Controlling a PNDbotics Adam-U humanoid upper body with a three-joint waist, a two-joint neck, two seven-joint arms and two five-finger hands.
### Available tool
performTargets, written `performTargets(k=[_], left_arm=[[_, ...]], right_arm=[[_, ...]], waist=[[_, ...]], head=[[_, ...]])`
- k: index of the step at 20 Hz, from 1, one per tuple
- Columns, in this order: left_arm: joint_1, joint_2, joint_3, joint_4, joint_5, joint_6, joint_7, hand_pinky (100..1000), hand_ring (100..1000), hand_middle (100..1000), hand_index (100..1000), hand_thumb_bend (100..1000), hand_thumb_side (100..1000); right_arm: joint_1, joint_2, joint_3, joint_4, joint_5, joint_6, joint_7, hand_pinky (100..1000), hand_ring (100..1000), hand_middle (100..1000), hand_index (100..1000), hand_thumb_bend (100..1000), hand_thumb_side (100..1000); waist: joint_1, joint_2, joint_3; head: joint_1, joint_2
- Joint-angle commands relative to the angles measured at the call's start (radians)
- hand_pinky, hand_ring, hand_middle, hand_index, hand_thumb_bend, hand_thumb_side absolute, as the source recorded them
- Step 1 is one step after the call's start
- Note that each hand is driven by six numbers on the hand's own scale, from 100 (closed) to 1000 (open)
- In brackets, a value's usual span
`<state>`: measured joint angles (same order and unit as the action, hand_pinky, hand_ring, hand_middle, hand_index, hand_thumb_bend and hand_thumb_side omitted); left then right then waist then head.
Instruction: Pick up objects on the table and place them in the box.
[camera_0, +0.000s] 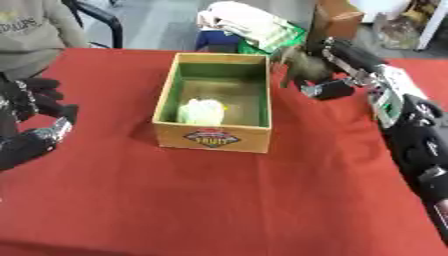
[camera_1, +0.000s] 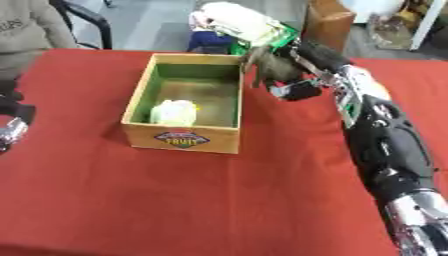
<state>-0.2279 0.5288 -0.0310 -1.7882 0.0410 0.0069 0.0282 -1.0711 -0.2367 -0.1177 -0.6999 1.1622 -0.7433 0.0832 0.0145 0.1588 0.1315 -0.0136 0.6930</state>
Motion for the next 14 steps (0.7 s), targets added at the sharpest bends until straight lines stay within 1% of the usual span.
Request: performTargets(k=[1, 5, 7, 8, 9, 10, 11, 12, 13, 14], left_arm=[[-0.012, 0.030, 0.009, -0.014, 0.002, -0.002, -0.003, 611, 575, 573, 739, 339, 181], [-0.014, 0.029, 0.007, -0.014, 0.004, -0.002, -0.005, 610, 575, 572, 739, 342, 180], [-0.015, 0.029, 0.006, -0.014, 0.004, -0.002, -0.006, 610, 575, 572, 739, 343, 181], [-0.016, 0.029, 0.006, -0.015, 0.005, -0.002, -0.006, 611, 574, 572, 738, 343, 181], [-0.016, 0.028, 0.006, -0.015, 0.005, -0.002, -0.006, 610, 574, 571, 738, 344, 181], [-0.017, 0.028, 0.005, -0.015, 0.005, -0.002, -0.006, 610, 574, 571, 738, 344, 181], [-0.017, 0.028, 0.005, -0.015, 0.005, -0.002, -0.006, 610, 574, 571, 738, 344, 181], [-0.017, 0.028, 0.005, -0.016, 0.005, -0.002, -0.006, 610, 574, 571, 738, 344, 181], [-0.017, 0.028, 0.005, -0.016, 0.005, -0.002, -0.006, 610, 574, 571, 738, 344, 181], [-0.017, 0.027, 0.005, -0.016, 0.005, -0.002, -0.006, 611, 574, 571, 738, 344, 181]], right_arm=[[-0.040, 0.029, 0.013, -0.038, -0.020, -0.024, 0.034, 182, 304, 240, 366, 100, 471], [-0.052, 0.083, 0.029, -0.040, -0.010, -0.054, 0.060, 194, 314, 251, 384, 100, 483], [-0.053, 0.106, 0.032, -0.038, 0.005, -0.060, 0.070, 201, 320, 259, 398, 100, 493], [-0.053, 0.116, 0.033, -0.036, 0.014, -0.063, 0.075, 213, 332, 272, 414, 115, 514], [-0.052, 0.125, 0.034, -0.034, 0.024, -0.066, 0.078, 223, 344, 296, 442, 150, 538], [-0.051, 0.133, 0.035, -0.032, 0.035, -0.069, 0.082, 247, 371, 327, 469, 204, 575], [-0.050, 0.140, 0.037, -0.029, 0.046, -0.074, 0.086, 272, 402, 362, 500, 246, 605], [-0.049, 0.145, 0.037, -0.027, 0.057, -0.079, 0.089, 365, 505, 497, 636, 360, 673], [-0.048, 0.149, 0.039, -0.024, 0.069, -0.086, 0.093, 409, 562, 559, 683, 398, 695], [-0.048, 0.152, 0.041, -0.023, 0.080, -0.096, 0.097, 489, 653, 656, 740, 444, 724]], waist=[[0.000, -0.021, 0.005], [-0.001, -0.022, 0.017], [-0.001, -0.022, 0.023], [0.000, -0.022, 0.026], [0.000, -0.021, 0.028], [0.001, -0.021, 0.031], [0.001, -0.021, 0.032], [0.002, -0.020, 0.034], [0.002, -0.020, 0.035], [0.003, -0.020, 0.035]], head=[[-0.006, -0.005], [-0.011, -0.005], [-0.013, -0.005], [-0.014, -0.006], [-0.015, -0.006], [-0.016, -0.006], [-0.016, -0.006], [-0.016, -0.007], [-0.017, -0.007], [-0.016, -0.007]])
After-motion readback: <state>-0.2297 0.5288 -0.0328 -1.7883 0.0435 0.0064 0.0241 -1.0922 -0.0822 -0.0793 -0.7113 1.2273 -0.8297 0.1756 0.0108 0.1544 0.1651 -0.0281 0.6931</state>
